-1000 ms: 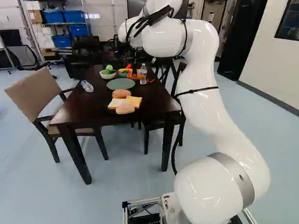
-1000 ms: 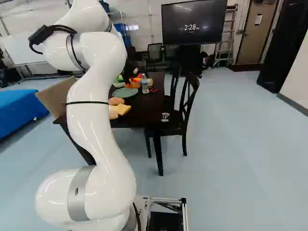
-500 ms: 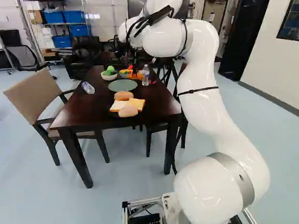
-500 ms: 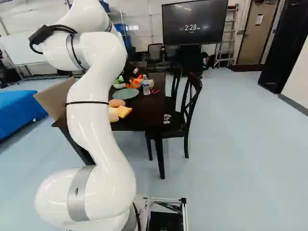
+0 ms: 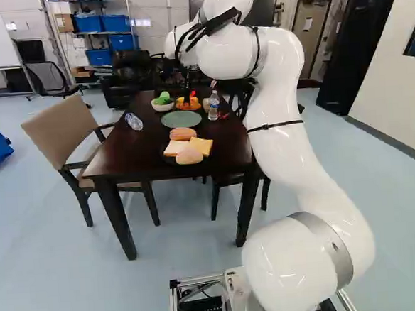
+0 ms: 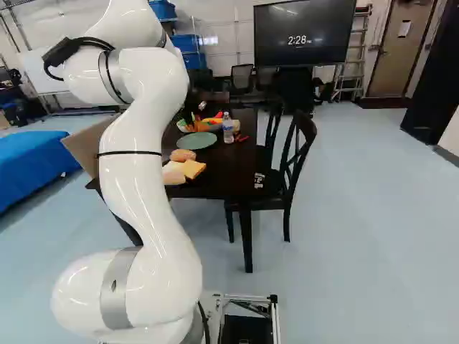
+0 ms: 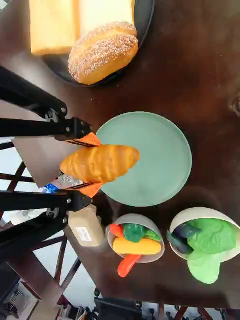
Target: Move the croissant to the empty plate
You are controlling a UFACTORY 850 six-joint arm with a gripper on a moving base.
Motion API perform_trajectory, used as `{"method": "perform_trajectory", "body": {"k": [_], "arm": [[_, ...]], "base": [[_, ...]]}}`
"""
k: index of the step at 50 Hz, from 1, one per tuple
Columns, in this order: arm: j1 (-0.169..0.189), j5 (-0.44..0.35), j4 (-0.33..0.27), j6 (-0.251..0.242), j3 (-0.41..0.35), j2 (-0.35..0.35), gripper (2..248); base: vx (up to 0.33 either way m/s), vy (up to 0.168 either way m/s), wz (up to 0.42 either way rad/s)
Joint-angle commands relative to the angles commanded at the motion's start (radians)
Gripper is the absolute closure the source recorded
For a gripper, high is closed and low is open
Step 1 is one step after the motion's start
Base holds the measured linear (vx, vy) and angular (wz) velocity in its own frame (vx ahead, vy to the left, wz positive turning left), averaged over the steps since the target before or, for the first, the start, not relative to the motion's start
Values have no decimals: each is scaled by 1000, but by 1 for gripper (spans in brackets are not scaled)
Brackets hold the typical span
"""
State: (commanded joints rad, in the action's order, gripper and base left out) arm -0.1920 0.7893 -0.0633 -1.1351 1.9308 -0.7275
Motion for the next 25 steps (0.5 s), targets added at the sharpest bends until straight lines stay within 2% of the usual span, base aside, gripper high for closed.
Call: {"method": "perform_trajectory", "body": {"k": [25], "arm": [[0, 0, 0, 0, 0, 0, 135]], "base": [[41, 29, 6]]}}
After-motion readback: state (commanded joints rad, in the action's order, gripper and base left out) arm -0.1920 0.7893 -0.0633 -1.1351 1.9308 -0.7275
